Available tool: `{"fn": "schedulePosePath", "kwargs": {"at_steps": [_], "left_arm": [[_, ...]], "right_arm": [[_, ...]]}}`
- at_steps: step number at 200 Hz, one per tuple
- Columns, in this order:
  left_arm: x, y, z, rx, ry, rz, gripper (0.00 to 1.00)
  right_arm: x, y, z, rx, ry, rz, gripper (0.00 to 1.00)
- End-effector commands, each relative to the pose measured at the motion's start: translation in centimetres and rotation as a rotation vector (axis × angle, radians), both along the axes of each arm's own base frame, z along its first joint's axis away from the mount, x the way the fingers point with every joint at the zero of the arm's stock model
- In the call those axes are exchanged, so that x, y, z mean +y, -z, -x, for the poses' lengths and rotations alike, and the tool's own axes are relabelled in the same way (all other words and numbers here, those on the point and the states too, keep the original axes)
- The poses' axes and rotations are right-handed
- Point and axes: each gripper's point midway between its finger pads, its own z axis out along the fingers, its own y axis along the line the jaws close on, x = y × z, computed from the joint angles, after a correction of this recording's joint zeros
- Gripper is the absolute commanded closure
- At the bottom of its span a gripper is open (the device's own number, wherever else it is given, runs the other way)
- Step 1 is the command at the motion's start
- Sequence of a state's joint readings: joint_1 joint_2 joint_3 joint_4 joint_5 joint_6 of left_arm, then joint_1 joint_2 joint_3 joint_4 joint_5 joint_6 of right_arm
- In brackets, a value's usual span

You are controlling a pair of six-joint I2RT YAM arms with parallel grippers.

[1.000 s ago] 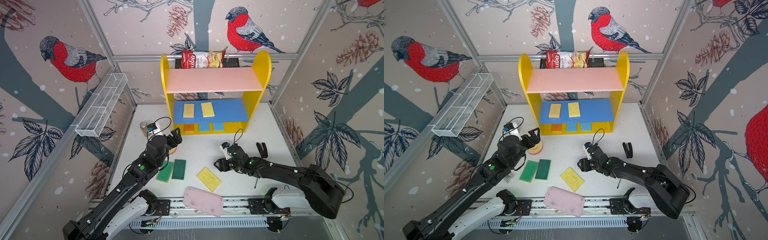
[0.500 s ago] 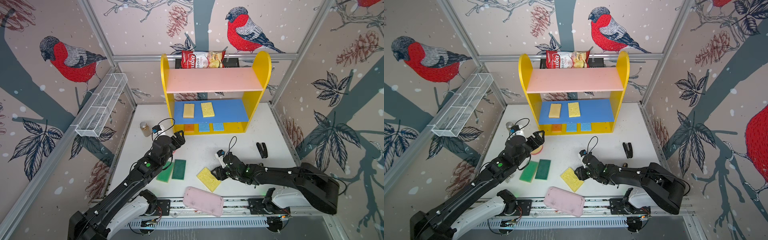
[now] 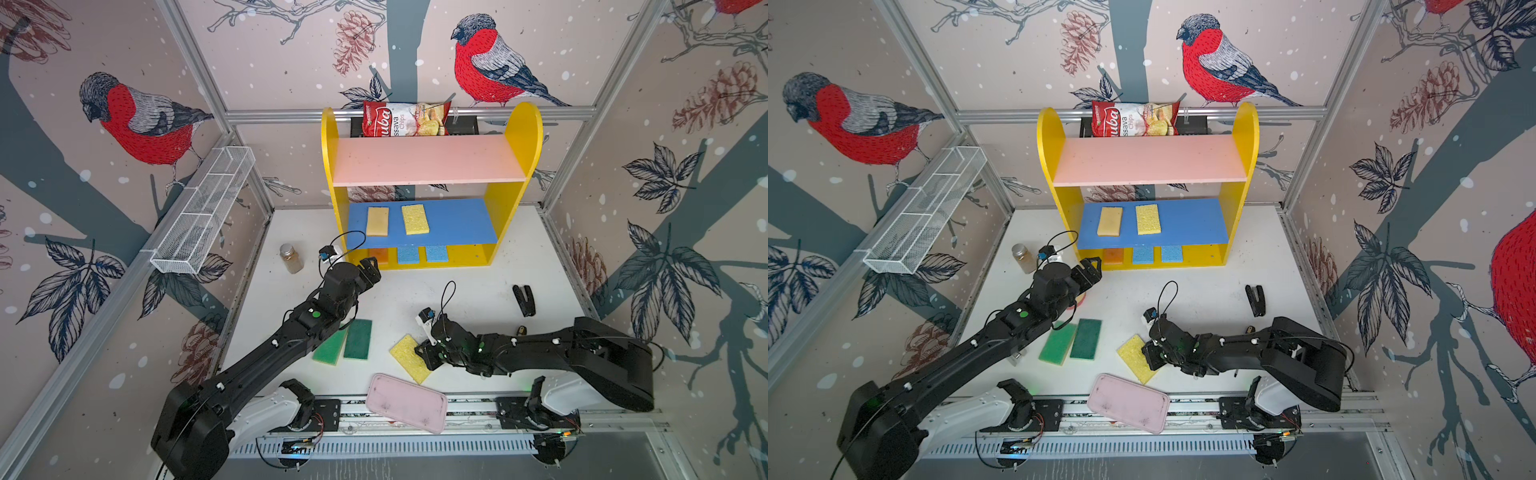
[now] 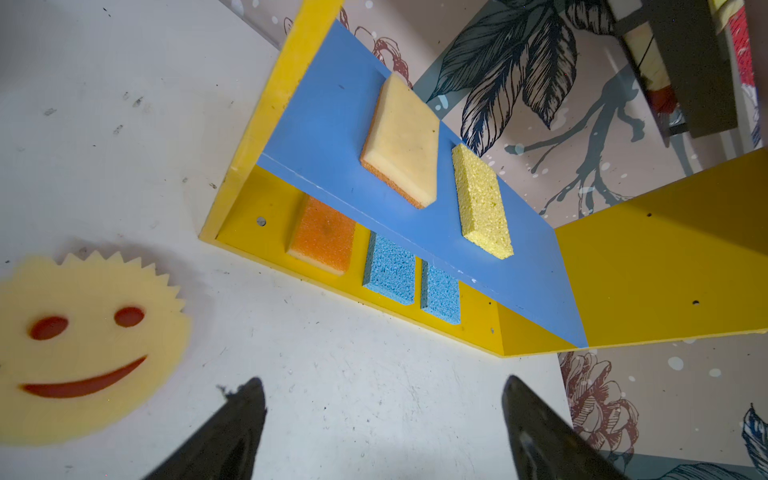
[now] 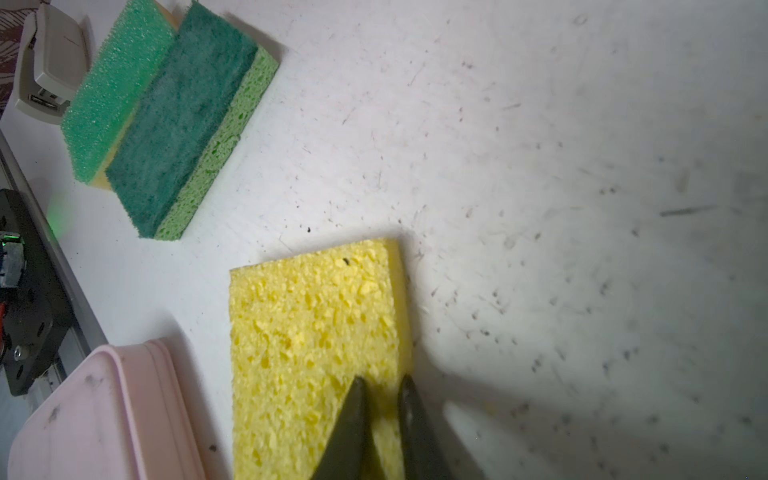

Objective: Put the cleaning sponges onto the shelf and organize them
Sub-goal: 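Grasp the bright yellow sponge upright with the right gripper while the left arm reaches over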

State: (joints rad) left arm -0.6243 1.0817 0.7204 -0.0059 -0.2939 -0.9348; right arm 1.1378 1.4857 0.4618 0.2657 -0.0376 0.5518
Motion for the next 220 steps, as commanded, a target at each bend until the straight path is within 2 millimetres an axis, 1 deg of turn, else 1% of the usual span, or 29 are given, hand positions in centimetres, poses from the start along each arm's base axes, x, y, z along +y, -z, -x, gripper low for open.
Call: {"fn": "schedulePosePath", "kwargs": {"at_steps": [1,23,40,52,65,68,91,98,113,125,126,128,134,162,176,196,220], "left_arm": [[-1.1,-1.6,-1.1,-0.055,-0.005,0.022,0.12],[-2.5,-1.5,-1.7,-0.052,0.009,0.014,0.12],[-4.2,-1.5,-2.2,-0.048,0.032,0.011,0.12],[-5.5,-1.3,-2.7,-0.042,0.052,0.005,0.12],[-7.3,-1.1,-3.1,-0.036,0.085,0.004,0.12],[-7.7,-1.1,-3.2,-0.034,0.093,0.004,0.12],[-10.5,-0.7,-4.1,-0.016,0.138,0.013,0.12],[-11.1,-0.1,-4.2,-0.003,0.149,0.019,0.12],[-12.4,0.9,-4.3,0.012,0.173,0.046,0.12],[-13.3,1.5,-4.3,0.019,0.188,0.063,0.12],[-13.5,1.0,-4.4,0.009,0.19,0.071,0.12],[-13.9,0.5,-4.5,0.001,0.196,0.081,0.12],[-14.4,0.5,-4.6,-0.001,0.205,0.088,0.12],[-16.7,1.7,-4.6,0.028,0.245,0.08,0.11],[-18.0,2.3,-4.4,0.04,0.274,0.087,0.11],[-19.7,2.7,-3.8,0.035,0.316,0.106,0.11],[-20.9,3.3,-2.9,0.037,0.352,0.11,0.11]], "right_arm": [[-1.8,1.9,0.3,0.017,0.019,0.104,0.9],[-2.0,0.9,-0.4,-0.01,0.03,0.09,0.96],[-2.5,-0.7,-1.5,-0.038,0.055,0.056,0.99],[-3.1,-2.1,-2.5,-0.064,0.081,0.025,0.99],[-4.1,-3.5,-3.9,-0.089,0.125,-0.008,1.0],[-4.3,-4.2,-4.2,-0.1,0.134,-0.028,1.0],[-7.0,-6.7,-6.5,-0.141,0.236,-0.108,1.0],[-7.8,-7.5,-7.2,-0.156,0.273,-0.128,1.0],[-9.6,-8.8,-8.3,-0.171,0.351,-0.18,1.0],[-10.6,-9.7,-8.7,-0.179,0.397,-0.236,1.0],[-10.7,-9.8,-8.8,-0.18,0.402,-0.24,1.0],[-10.9,-9.8,-8.8,-0.179,0.412,-0.246,1.0],[-11.5,-10.1,-9.0,-0.183,0.436,-0.265,1.0],[-13.7,-10.5,-9.4,-0.192,0.528,-0.307,1.0],[-14.4,-10.3,-9.4,-0.188,0.556,-0.322,1.0],[-15.1,-10.2,-9.3,-0.179,0.575,-0.326,1.0],[-16.0,-10.5,-9.6,-0.189,0.609,-0.339,1.0]]}}
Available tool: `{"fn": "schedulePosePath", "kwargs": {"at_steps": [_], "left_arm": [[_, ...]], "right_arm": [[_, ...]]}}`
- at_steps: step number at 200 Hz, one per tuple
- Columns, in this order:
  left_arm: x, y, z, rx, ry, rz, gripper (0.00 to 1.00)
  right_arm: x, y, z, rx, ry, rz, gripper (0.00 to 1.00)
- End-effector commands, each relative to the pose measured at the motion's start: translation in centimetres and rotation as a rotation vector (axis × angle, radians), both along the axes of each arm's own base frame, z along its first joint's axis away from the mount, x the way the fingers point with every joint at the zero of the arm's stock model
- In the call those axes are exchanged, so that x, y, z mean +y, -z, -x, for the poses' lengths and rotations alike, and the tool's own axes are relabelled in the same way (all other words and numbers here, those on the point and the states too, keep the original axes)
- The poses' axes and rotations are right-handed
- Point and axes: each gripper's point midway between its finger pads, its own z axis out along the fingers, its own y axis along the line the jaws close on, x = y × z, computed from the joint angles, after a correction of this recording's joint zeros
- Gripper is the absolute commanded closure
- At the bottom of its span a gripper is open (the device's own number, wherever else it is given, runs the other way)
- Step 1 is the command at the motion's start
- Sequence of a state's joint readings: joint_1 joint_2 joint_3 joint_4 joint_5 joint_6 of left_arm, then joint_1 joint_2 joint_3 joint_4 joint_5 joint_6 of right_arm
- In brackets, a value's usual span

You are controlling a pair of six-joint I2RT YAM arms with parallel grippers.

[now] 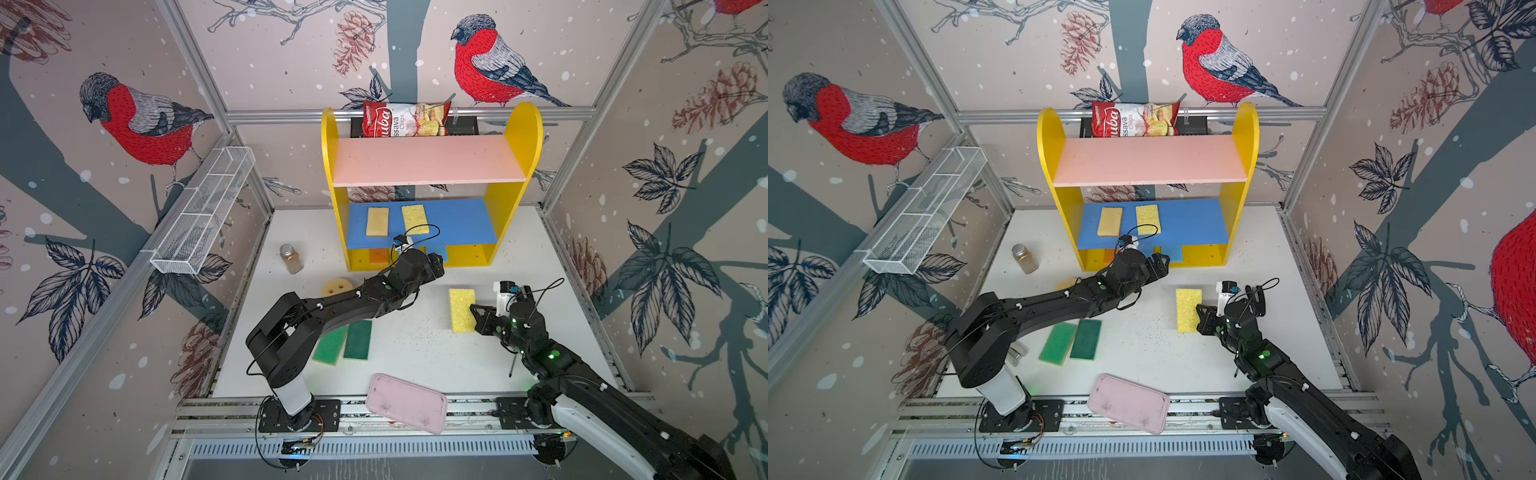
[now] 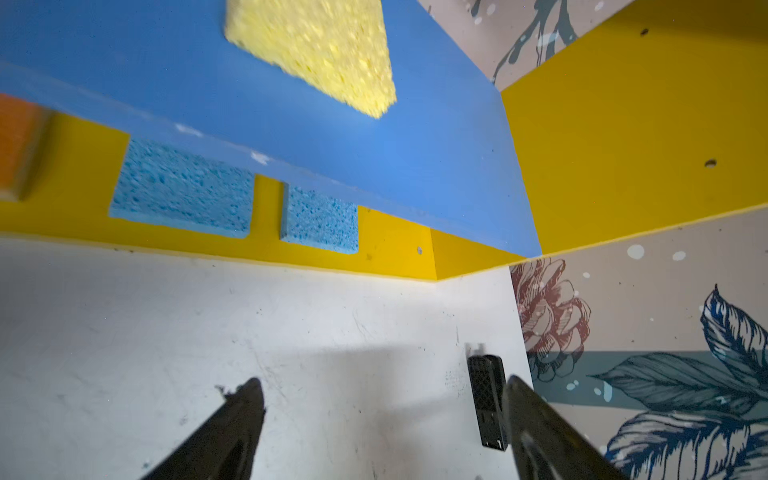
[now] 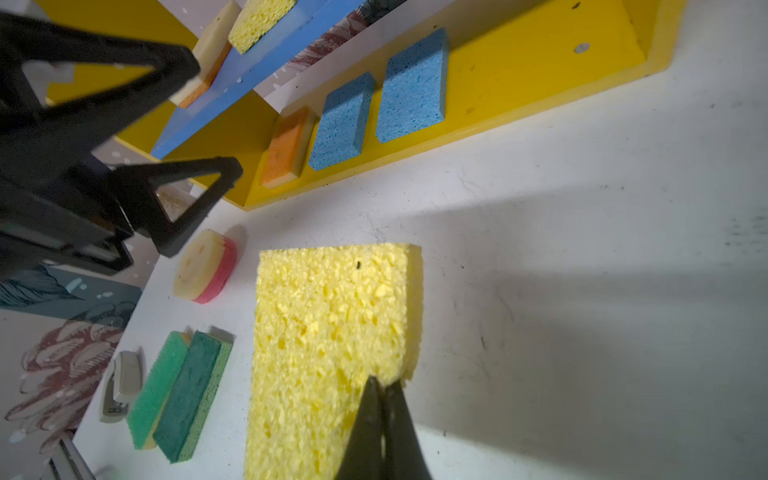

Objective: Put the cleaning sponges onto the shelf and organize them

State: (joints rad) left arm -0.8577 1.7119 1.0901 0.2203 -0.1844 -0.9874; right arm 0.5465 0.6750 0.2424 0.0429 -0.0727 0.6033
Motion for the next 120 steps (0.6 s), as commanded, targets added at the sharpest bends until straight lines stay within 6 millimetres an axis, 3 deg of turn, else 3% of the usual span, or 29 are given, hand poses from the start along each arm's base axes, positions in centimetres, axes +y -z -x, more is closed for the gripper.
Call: {"fn": "schedulePosePath", "kwargs": {"at_steps": [1,44,78,120], "left_arm": [[-1.7,-1.2,0.4,-0.036,0.041,0.062,0.11],[-3.6,-1.0,2.7,-0.032,0.153,0.082,0.1],[-4.8,-1.9,3.5,-0.07,0.238,0.146,0.1],[-6.8,-1.9,4.4,-0.091,0.354,0.216,0.2]], "right_arm": [[-0.5,-0.2,0.0,0.006,0.019,-0.025,1.0],[-0.9,-1.9,-0.8,-0.013,0.049,-0.086,1.0],[0.6,-4.0,-1.7,-0.016,-0.013,-0.094,1.0],[2.0,-5.6,-2.6,0.0,-0.055,-0.108,1.0]]}}
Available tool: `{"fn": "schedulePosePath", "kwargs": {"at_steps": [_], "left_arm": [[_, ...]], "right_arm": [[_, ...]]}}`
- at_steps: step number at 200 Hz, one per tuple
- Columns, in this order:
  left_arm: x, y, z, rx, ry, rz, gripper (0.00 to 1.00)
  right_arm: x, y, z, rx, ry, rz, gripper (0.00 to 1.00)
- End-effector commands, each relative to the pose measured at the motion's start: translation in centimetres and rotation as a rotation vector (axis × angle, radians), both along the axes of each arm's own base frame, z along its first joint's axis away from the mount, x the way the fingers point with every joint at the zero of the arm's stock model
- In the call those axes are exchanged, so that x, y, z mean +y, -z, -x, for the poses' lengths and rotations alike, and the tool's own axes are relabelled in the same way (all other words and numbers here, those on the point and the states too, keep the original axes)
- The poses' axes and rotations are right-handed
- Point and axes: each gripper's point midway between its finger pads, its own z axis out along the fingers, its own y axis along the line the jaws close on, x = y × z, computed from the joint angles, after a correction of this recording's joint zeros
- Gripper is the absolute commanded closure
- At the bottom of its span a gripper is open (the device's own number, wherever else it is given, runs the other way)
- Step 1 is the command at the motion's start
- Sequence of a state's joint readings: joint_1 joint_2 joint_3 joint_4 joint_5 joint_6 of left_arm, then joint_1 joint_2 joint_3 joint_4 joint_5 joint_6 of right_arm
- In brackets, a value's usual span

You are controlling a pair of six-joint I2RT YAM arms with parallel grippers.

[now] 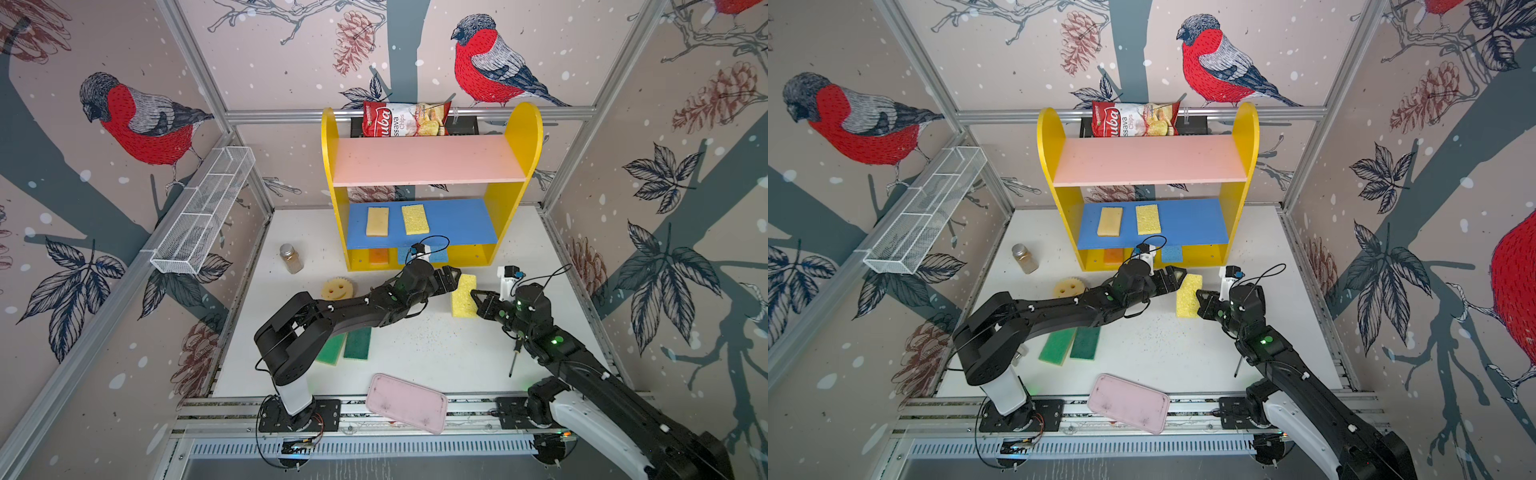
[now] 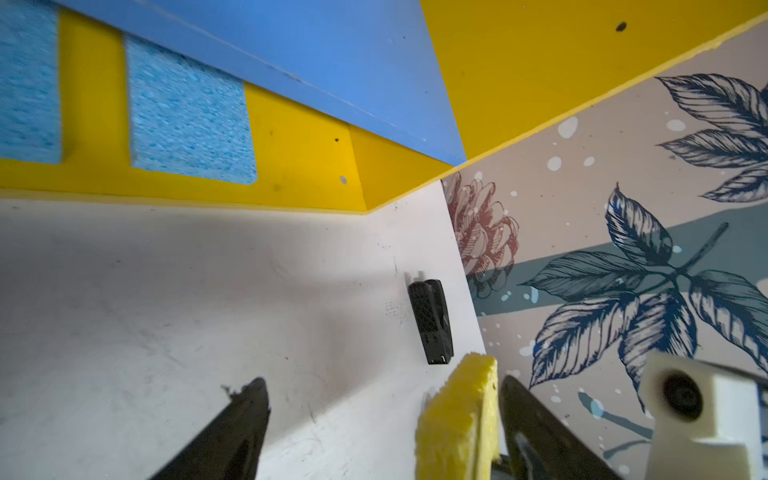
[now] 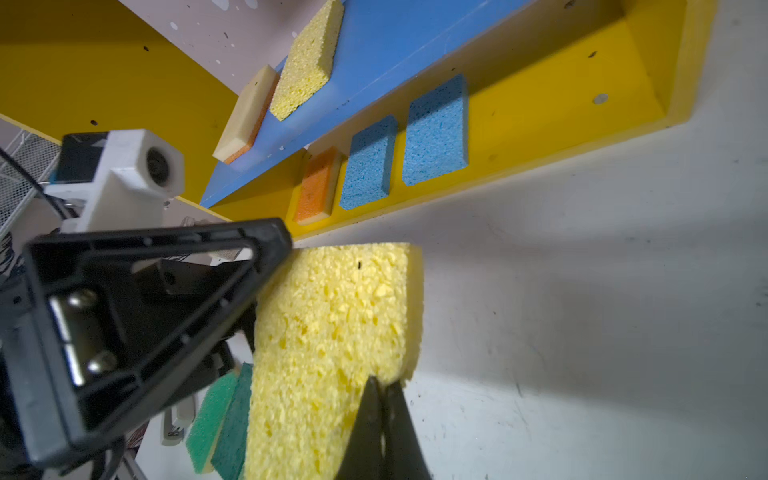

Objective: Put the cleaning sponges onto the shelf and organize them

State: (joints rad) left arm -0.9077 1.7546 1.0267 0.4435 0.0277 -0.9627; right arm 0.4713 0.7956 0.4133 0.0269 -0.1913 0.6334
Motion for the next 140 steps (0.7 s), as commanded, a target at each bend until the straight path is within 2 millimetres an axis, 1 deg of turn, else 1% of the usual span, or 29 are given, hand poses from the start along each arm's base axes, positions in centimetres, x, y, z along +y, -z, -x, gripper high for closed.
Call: {"fn": "schedulePosePath", "kwargs": {"at_steps": [1,12,27,34,40,51,55,56,59,71,80,82,90,107,122,131,140], "left_arm": [[-1.8,-2.1,0.6,-0.066,0.1,0.095,0.2],[-2.0,-2.5,0.8,-0.076,0.125,0.119,0.23],[-2.4,-3.2,1.1,-0.091,0.167,0.159,0.33],[-2.5,-3.3,1.2,-0.092,0.184,0.177,0.46],[-2.5,-3.4,1.2,-0.09,0.194,0.192,0.61],[-2.4,-4.0,1.2,-0.09,0.211,0.23,0.78],[-2.4,-4.4,1.0,-0.096,0.216,0.246,0.82],[-2.2,-4.0,1.0,-0.089,0.214,0.243,0.83],[-2.0,-3.7,1.1,-0.082,0.218,0.25,0.86],[-1.2,-4.1,0.8,-0.083,0.221,0.297,0.94],[-0.5,-4.4,0.5,-0.085,0.215,0.333,0.98],[-0.3,-4.5,0.4,-0.088,0.213,0.343,1.0],[0.3,-5.0,0.2,-0.098,0.21,0.377,1.0],[1.3,-6.0,-0.3,-0.121,0.212,0.42,1.0],[1.6,-6.6,-0.6,-0.136,0.227,0.423,1.0],[1.5,-6.9,-0.7,-0.148,0.238,0.418,1.0],[1.6,-7.5,-0.9,-0.168,0.243,0.414,1.0]], "right_arm": [[0.9,-1.1,-0.2,-0.013,-0.035,-0.024,1.0],[0.8,-1.4,-0.6,-0.015,-0.018,-0.026,1.0],[0.7,-1.8,-1.1,-0.021,0.003,-0.026,1.0],[0.8,-2.2,-1.4,-0.026,0.008,-0.03,1.0],[0.9,-2.4,-1.7,-0.029,0.009,-0.034,1.0],[1.2,-2.9,-2.1,-0.029,0.01,-0.038,1.0],[1.3,-3.0,-2.3,-0.03,0.011,-0.036,1.0],[1.2,-3.1,-2.3,-0.03,0.012,-0.036,1.0],[1.3,-3.2,-2.5,-0.029,0.013,-0.036,1.0],[1.4,-3.4,-3.0,-0.03,0.022,-0.027,0.97],[1.3,-3.5,-3.4,-0.032,0.037,-0.019,0.93],[1.3,-3.6,-3.5,-0.033,0.04,-0.018,0.91],[1.2,-3.8,-3.8,-0.036,0.05,-0.015,0.85],[1.3,-4.4,-4.2,-0.047,0.057,-0.024,0.63],[1.3,-5.0,-4.3,-0.061,0.06,-0.035,0.44],[1.5,-5.5,-4.3,-0.074,0.051,-0.044,0.36],[1.8,-6.0,-4.3,-0.091,0.034,-0.055,0.31]]}}
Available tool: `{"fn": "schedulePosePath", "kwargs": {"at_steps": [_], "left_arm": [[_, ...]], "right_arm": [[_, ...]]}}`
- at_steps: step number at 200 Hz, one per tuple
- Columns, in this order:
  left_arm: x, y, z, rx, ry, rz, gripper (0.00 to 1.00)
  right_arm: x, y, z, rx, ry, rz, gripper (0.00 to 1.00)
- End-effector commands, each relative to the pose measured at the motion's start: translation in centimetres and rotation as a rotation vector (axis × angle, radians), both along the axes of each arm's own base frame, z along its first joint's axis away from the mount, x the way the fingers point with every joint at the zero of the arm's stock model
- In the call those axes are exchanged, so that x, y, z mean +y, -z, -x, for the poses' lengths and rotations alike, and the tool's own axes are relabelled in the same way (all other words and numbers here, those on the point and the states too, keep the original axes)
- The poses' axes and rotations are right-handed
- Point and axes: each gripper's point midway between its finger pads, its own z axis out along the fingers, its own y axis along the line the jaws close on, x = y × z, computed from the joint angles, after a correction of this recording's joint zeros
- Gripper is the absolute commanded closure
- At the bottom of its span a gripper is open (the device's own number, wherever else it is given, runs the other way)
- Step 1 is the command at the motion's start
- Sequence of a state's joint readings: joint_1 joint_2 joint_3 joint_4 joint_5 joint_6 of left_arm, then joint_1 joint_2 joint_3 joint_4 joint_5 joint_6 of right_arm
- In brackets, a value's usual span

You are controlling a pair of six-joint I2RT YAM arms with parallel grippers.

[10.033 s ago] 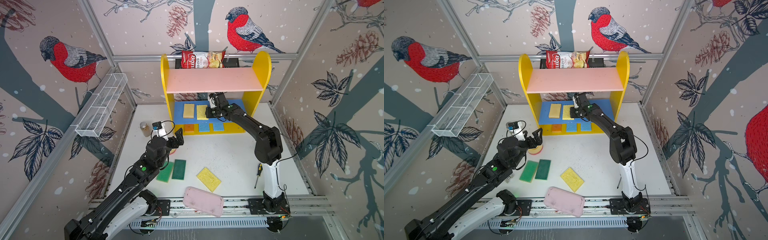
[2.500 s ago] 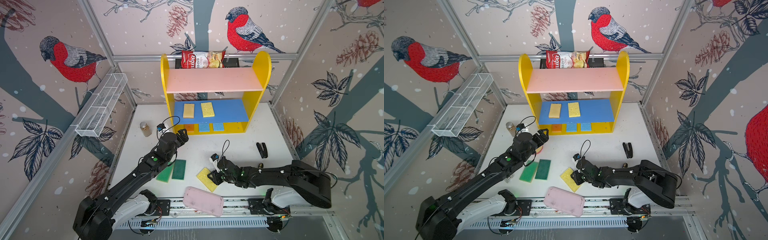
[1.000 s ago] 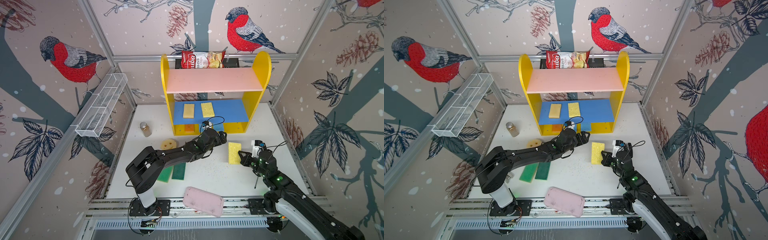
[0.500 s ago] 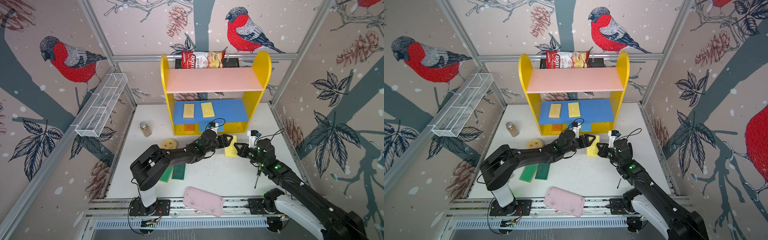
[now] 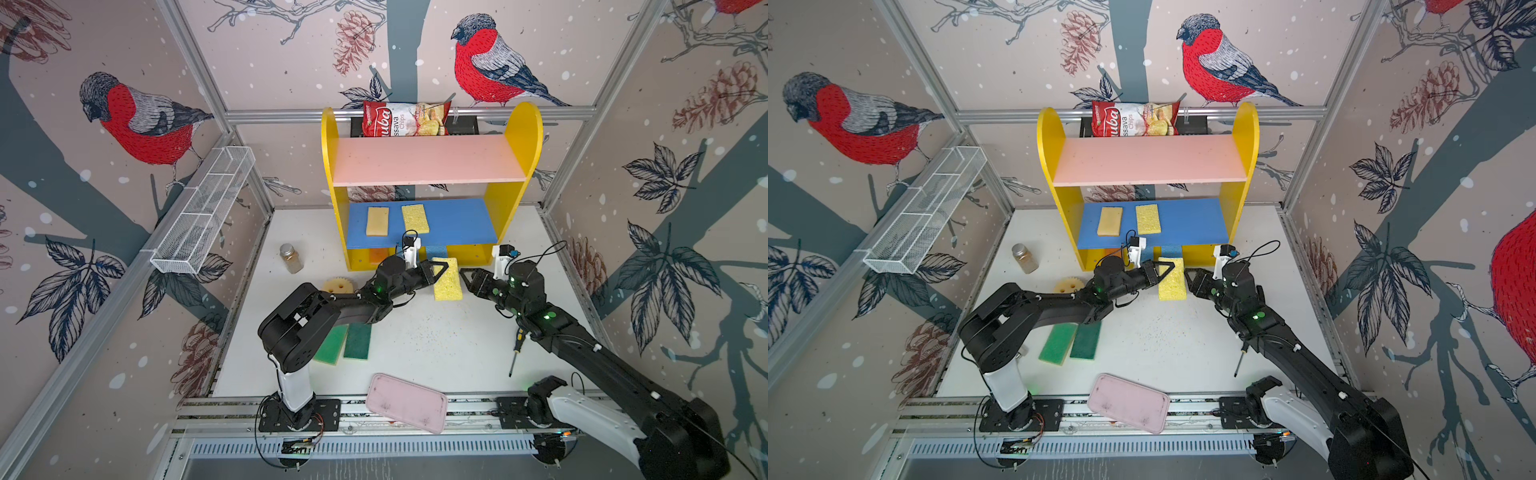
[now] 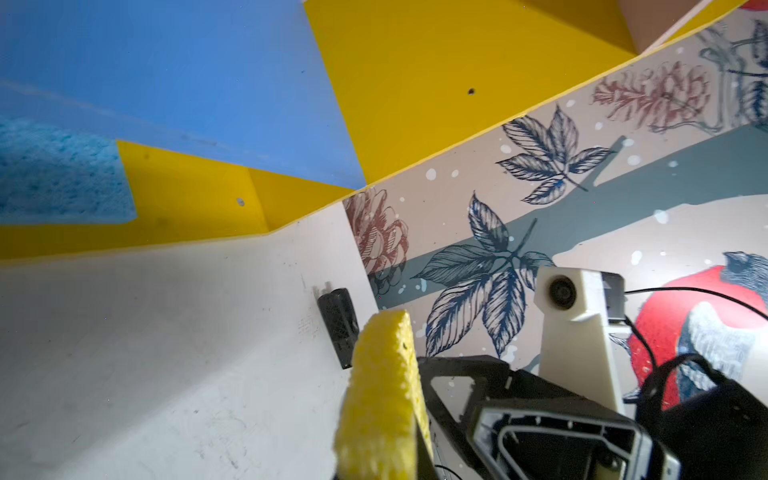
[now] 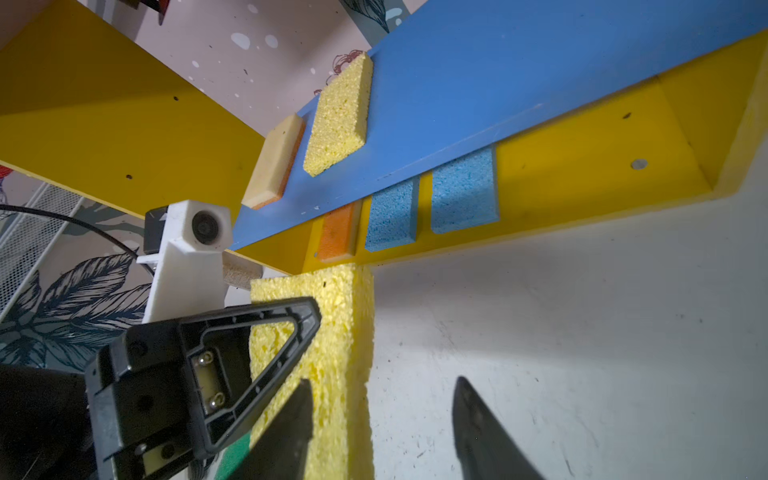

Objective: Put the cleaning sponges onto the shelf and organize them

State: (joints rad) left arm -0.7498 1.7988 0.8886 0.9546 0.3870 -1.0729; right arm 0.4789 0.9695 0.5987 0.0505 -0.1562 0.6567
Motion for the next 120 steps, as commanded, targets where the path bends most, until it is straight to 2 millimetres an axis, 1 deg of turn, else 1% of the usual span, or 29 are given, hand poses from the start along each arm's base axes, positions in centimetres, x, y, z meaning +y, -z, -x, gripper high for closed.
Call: {"fn": "schedulePosePath", "kwargs": {"at_steps": [1,16,35,49,73,98,110,120], "left_arm": [[-0.1,-3.7,0.5,-0.103,0.057,0.077,1.0],[0.0,-4.1,0.3,-0.124,0.054,0.055,1.0],[0.1,-4.6,0.4,-0.153,0.056,0.026,1.0],[0.0,-5.0,0.3,-0.169,0.058,0.009,1.0],[-0.1,-5.7,-0.1,-0.18,0.067,0.014,1.0],[-0.3,-6.1,-0.2,-0.177,0.086,0.063,1.0],[-0.4,-6.2,-0.3,-0.175,0.089,0.08,1.0],[-0.5,-6.1,-0.4,-0.17,0.091,0.091,1.0]], "right_arm": [[0.3,-2.1,-0.5,-0.068,-0.002,-0.035,0.31],[0.9,-3.0,-0.2,-0.102,-0.055,-0.055,0.27],[1.7,-3.9,0.5,-0.127,-0.121,-0.086,0.25],[2.2,-4.3,1.1,-0.134,-0.162,-0.112,0.24],[3.1,-4.3,2.1,-0.121,-0.219,-0.191,0.24],[3.9,-4.5,3.0,-0.112,-0.269,-0.304,0.31],[4.2,-4.4,3.1,-0.109,-0.282,-0.33,0.36],[4.2,-4.3,3.0,-0.102,-0.278,-0.332,0.43]]}}
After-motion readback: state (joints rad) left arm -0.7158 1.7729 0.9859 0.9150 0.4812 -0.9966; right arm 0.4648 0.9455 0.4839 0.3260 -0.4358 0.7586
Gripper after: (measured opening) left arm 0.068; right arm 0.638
